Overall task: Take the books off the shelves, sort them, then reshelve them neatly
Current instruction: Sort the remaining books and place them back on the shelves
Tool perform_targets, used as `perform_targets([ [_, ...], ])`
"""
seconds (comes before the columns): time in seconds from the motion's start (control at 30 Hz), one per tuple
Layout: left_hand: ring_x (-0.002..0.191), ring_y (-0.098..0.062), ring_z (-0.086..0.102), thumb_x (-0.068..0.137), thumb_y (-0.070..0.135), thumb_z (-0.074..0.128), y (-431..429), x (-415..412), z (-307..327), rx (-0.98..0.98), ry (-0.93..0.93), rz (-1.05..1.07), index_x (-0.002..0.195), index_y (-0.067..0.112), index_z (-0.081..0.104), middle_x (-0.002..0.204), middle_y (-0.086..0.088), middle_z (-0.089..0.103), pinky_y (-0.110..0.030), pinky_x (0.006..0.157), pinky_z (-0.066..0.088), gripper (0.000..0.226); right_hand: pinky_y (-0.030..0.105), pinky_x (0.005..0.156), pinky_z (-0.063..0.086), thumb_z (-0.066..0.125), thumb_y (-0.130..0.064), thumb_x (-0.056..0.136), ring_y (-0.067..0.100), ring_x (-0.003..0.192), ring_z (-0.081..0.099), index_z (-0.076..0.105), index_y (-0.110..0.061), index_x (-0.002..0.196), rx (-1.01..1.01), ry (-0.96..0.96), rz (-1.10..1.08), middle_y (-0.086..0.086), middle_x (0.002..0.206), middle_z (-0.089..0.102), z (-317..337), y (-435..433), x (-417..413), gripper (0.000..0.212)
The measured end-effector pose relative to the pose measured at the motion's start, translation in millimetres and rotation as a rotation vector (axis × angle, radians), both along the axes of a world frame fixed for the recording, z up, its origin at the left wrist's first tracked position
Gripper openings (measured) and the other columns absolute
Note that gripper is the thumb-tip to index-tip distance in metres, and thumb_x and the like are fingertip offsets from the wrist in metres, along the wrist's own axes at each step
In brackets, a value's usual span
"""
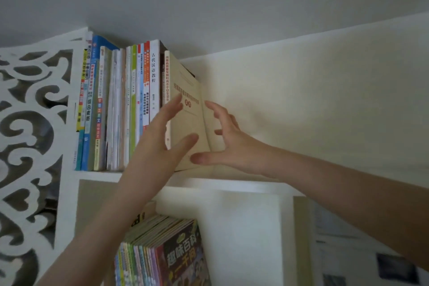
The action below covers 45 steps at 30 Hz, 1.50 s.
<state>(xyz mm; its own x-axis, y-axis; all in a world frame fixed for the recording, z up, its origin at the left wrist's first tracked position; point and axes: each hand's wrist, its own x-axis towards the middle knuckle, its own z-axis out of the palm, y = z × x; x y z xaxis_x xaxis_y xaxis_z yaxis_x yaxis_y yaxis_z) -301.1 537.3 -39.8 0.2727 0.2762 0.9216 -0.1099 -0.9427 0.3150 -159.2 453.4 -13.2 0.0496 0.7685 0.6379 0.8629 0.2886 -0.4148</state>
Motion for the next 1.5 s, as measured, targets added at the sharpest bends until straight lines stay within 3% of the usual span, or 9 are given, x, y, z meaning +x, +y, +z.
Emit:
perform_targets([
  [0.17,0.122,0.008,0.046,0.09,0.016,0.058,-69,47,-25,0.085,-0.029,-0.241,0.139,0.035,0.04,0.127,0.024,0.055,-0.02,0.105,0.036,0.055,0.003,0.093,0.03,0.078,-0.025,0.079,0.001,0.131,0.03,0.01,-0.039,0.146,0.081,-0.129,-0.092,-0.015,0.143,0.019,-26,-84,19,0.096],
  [0.3,0.104,0.018,0.052,0.092,0.013,0.057,-133,83,-53,0.094,0.023,-0.385,0.141,0.044,0.03,0.123,0.028,0.056,-0.002,0.08,0.041,0.064,0.003,0.097,0.034,0.07,-0.027,0.081,-0.004,0.129,0.031,0.017,-0.035,0.145,0.147,-0.213,-0.257,-0.022,0.137,0.021,-52,-162,40,0.084],
  [0.43,0.117,0.01,0.046,0.092,0.032,0.051,-186,120,-74,0.178,0.066,-0.359,0.141,0.038,0.034,0.125,0.024,0.056,-0.035,0.109,0.032,0.051,0.01,0.107,0.031,0.071,-0.035,0.08,-0.002,0.133,0.028,0.017,-0.03,0.146,0.129,-0.273,-0.451,-0.02,0.14,0.018,-83,-235,61,0.086],
  [0.6,0.134,-0.025,0.035,0.088,0.025,0.054,-236,170,-108,0.306,-0.089,-0.173,0.133,0.015,0.051,0.136,-0.004,0.05,-0.047,0.117,0.005,0.046,0.012,0.113,0.02,0.074,-0.027,0.081,0.0,0.143,0.013,0.019,-0.022,0.149,0.047,-0.308,-0.61,-0.007,0.153,0.011,-132,-323,84,0.087],
  [0.73,0.141,-0.025,0.023,0.087,0.011,0.054,-291,200,-169,0.164,0.007,-0.413,0.133,0.013,0.05,0.147,-0.009,0.037,-0.049,0.116,0.017,0.046,0.017,0.114,0.022,0.077,-0.027,0.081,0.001,0.143,0.015,0.015,-0.031,0.148,-0.042,-0.046,-0.698,-0.005,0.155,0.009,-201,-387,109,0.091],
  [0.93,0.135,-0.01,0.033,0.095,0.025,0.047,-362,241,-335,-0.128,0.638,-0.636,0.14,0.029,0.037,0.146,0.007,0.037,-0.042,0.114,0.029,0.047,0.023,0.107,0.027,0.075,-0.033,0.081,0.001,0.138,0.018,0.014,-0.049,0.138,-0.317,0.489,-0.916,-0.026,0.149,0.004,-368,-478,129,0.086],
  [1.13,0.147,-0.02,0.0,0.091,0.055,0.048,-391,232,-515,-0.509,1.428,-0.628,0.148,0.033,0.002,0.159,0.0,-0.007,-0.039,0.119,0.013,0.077,0.045,0.118,0.018,0.066,-0.075,0.063,0.025,0.146,0.007,-0.003,-0.035,0.149,-0.718,0.963,-1.087,0.001,0.157,0.0,-544,-511,103,0.117],
  [1.23,0.146,-0.025,-0.009,0.066,0.092,0.027,-402,205,-579,-0.44,1.459,-0.677,0.146,0.039,-0.016,0.152,-0.002,-0.032,-0.045,0.118,0.02,0.105,0.045,0.112,0.033,0.064,-0.075,0.062,0.026,0.135,0.03,-0.013,-0.052,0.137,-0.661,1.182,-0.979,0.004,0.147,0.017,-593,-513,77,0.11],
  [1.5,0.146,-0.022,0.0,0.066,0.085,0.046,-403,200,-598,-0.551,1.367,-0.654,0.143,0.052,-0.01,0.152,0.009,-0.028,-0.046,0.115,0.027,0.101,0.036,0.104,0.04,0.074,-0.05,0.069,0.012,0.126,0.031,-0.001,-0.051,0.144,-0.491,1.266,-0.976,-0.01,0.141,0.018,-615,-516,79,0.107],
])
